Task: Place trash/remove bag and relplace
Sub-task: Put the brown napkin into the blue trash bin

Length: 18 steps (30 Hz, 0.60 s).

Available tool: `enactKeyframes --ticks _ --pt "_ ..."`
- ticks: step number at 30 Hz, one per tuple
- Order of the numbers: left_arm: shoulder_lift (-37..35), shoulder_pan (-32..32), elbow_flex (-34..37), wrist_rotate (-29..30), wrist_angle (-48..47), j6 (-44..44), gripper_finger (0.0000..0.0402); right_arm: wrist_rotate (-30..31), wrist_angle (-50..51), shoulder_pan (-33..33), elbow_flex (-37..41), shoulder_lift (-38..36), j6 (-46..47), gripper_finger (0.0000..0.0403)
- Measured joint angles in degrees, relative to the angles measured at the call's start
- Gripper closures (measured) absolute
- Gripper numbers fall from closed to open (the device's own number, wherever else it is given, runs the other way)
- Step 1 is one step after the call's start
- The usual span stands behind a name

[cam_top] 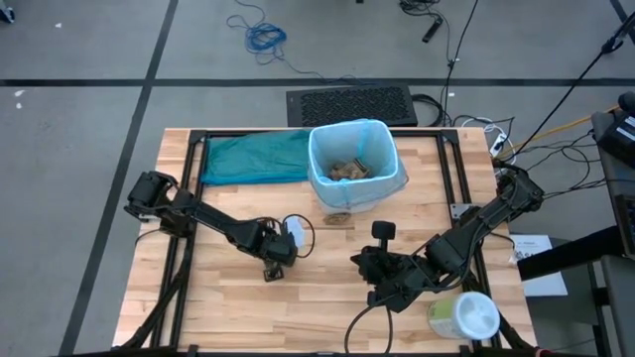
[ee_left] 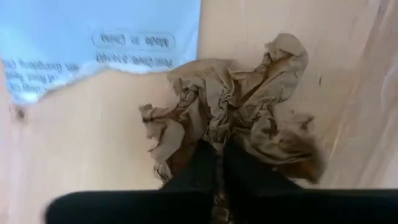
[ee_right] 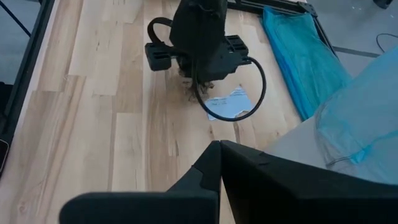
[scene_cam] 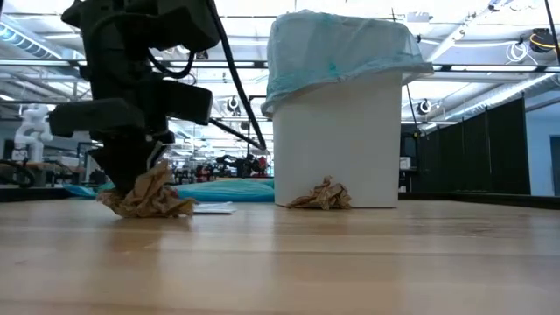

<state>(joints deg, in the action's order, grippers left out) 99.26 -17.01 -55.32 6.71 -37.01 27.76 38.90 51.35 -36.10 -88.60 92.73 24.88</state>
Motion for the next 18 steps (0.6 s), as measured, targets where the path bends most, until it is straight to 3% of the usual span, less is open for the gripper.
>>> enactKeyframes --ticks 8,15,18 --pt "-12.86 -0.16 -4.99 3.16 -5.51 -1.10 0.0397 0.02 -0.04 0.00 0.00 0.00 0.00 0.0403" --pt "-22.87 2.87 -14.96 13.03 -2.99 -12.82 0.0398 0.29 -0.06 0.00 0.00 0.00 -0.07 0.0403" --pt "-24.00 6.78 -20.49 13.30 0.10 -20.01 0.0398 0.86 -0.13 0.00 0.00 0.00 -0.37 0.0403"
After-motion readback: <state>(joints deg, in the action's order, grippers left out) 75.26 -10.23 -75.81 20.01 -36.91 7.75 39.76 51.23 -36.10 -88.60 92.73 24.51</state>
